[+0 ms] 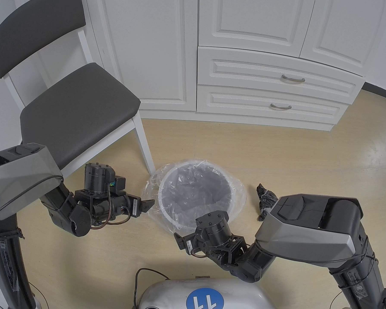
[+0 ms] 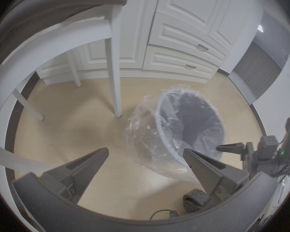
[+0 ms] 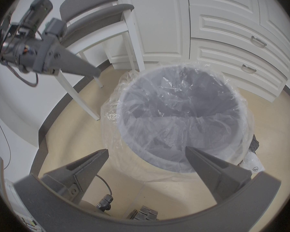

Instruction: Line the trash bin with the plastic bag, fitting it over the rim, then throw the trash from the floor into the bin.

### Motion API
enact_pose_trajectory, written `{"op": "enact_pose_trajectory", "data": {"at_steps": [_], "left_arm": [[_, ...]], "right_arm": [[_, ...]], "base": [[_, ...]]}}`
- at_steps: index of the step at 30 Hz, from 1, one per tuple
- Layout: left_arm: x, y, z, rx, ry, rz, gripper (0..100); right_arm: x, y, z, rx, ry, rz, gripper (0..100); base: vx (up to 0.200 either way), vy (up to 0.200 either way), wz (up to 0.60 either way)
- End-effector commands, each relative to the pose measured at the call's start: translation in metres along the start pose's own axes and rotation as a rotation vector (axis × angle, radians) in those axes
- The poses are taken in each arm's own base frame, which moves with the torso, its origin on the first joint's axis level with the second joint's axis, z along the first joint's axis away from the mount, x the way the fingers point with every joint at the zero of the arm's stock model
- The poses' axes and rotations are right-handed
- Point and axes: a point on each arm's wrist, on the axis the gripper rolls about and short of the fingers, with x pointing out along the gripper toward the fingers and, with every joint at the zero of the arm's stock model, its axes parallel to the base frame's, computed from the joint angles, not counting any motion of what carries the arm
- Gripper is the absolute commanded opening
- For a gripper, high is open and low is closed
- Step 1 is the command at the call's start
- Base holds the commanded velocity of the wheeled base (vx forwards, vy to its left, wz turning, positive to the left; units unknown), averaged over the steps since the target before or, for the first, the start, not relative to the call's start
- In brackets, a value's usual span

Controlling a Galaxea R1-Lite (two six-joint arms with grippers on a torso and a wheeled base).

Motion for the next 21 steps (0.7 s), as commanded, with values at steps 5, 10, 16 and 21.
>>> {"op": "enact_pose_trajectory", "data": {"at_steps": [5,10,16,21], "left_arm": [[0.034,0.021,-0.020,-0.035,0.000,0.036,100],[0.046,0.024,-0.030,-0.037,-0.009,0.039,100],[0.068,0.028,-0.041,-0.087,0.000,0.051,100],[0.083,0.031,-0.050,-0.106,0.006,0.076,100]], "right_arm": [[-0.009,-0.002,0.019,0.018,-0.048,0.004,100],[-0.018,-0.003,0.030,0.025,-0.068,0.006,100],[-0.038,-0.018,0.061,0.047,-0.130,-0.013,100],[-0.052,-0.053,0.095,0.083,-0.198,-0.079,100]], "base": [[0.000,0.000,0.00],[0.000,0.000,0.00],[0.000,0.000,0.00],[0.000,0.000,0.00]]}}
